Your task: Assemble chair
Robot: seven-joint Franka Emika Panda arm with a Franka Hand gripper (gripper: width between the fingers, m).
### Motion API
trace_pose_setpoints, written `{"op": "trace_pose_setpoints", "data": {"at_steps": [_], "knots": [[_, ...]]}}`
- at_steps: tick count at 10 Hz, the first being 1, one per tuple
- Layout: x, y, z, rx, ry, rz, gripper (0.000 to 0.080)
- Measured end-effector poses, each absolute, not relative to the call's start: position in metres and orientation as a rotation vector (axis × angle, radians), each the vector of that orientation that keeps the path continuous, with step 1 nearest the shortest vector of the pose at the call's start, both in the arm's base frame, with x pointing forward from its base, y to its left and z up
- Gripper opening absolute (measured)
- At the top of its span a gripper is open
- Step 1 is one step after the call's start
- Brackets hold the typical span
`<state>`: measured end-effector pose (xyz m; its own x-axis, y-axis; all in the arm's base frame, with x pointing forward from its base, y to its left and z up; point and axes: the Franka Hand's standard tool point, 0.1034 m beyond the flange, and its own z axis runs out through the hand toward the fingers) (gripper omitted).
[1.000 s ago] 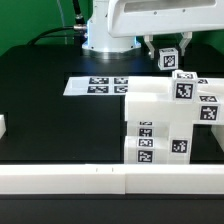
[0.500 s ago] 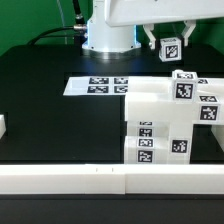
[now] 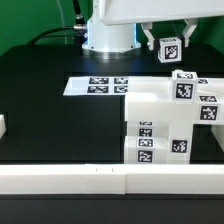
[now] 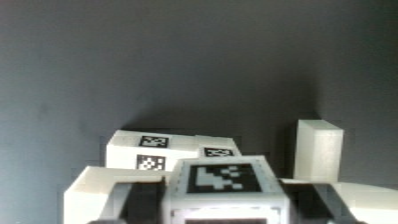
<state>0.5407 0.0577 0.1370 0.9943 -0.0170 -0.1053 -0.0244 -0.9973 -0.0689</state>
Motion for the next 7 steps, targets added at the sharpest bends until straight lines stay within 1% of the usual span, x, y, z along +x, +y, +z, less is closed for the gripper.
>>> {"op": "trace_pose_setpoints", "data": {"at_steps": [2,3,7], "knots": [[0.565,0.061,0.141,-3.079,0.013,0.142,0.0291],[0.572,0.063,0.14,-3.085,0.016,0.132,0.0291],[0.568,0.069,0.124,-3.093,0.019,0.161,0.0291]]}}
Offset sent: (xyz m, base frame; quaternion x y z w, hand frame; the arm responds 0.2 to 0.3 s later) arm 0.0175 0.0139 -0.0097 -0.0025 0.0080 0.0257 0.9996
